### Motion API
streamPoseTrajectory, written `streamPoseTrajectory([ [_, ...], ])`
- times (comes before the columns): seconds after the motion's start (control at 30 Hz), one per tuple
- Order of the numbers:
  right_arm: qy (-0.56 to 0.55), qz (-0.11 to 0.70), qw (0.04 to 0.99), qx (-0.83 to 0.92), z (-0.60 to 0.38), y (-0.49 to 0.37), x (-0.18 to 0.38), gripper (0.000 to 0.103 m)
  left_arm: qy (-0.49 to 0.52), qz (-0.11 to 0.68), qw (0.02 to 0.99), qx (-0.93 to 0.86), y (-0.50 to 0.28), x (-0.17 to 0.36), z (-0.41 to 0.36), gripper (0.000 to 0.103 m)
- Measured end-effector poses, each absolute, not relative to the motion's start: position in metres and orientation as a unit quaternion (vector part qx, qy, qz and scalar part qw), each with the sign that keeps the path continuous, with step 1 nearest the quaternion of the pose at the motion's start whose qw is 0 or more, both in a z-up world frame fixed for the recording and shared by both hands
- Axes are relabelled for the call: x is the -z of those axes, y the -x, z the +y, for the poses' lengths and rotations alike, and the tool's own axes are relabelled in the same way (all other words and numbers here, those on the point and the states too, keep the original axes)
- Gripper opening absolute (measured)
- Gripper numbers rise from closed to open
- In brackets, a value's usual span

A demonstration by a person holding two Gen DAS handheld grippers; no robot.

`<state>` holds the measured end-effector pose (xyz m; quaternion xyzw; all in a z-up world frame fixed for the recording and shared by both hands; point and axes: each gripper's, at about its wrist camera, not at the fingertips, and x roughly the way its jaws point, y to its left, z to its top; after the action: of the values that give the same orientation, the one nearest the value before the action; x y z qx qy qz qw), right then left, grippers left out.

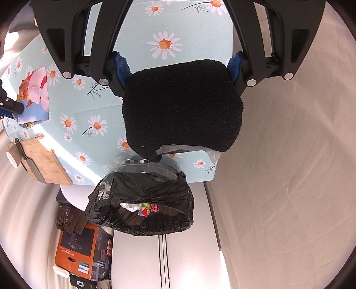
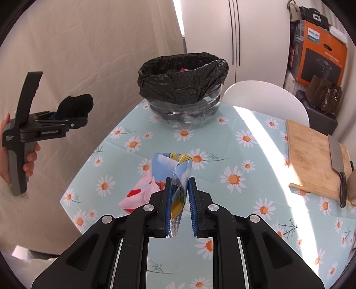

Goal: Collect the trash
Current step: 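Lift the foil packet and black cloth and carry both over the bin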

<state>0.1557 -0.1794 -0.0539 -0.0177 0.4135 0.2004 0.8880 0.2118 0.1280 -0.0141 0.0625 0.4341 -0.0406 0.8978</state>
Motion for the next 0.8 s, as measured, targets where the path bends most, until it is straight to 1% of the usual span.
streamPoseTrajectory([
  [0.1, 0.033, 0.394, 0.899, -0.188, -0.183, -0.161, 0.032, 0.014, -0.071, 0.422, 0.903, 0.046, -0.224, -0.005, 0.122, 0.069],
  [0.27, 0.029, 0.365, 0.914, -0.175, -0.187, -0.18, -0.003, 0.014, -0.084, 0.398, 0.912, 0.059, -0.246, -0.038, 0.114, 0.069],
  [0.4, 0.029, 0.348, 0.922, -0.167, -0.18, -0.202, -0.026, 0.014, -0.091, 0.388, 0.914, 0.078, -0.27, -0.053, 0.11, 0.069],
  [0.6, 0.028, 0.322, 0.936, -0.136, -0.166, -0.246, -0.058, 0.014, -0.121, 0.38, 0.908, 0.126, -0.316, -0.059, 0.101, 0.069],
  [0.8, 0.022, 0.313, 0.944, -0.101, -0.149, -0.29, -0.077, 0.014, -0.147, 0.379, 0.896, 0.177, -0.361, -0.049, 0.092, 0.069],
])
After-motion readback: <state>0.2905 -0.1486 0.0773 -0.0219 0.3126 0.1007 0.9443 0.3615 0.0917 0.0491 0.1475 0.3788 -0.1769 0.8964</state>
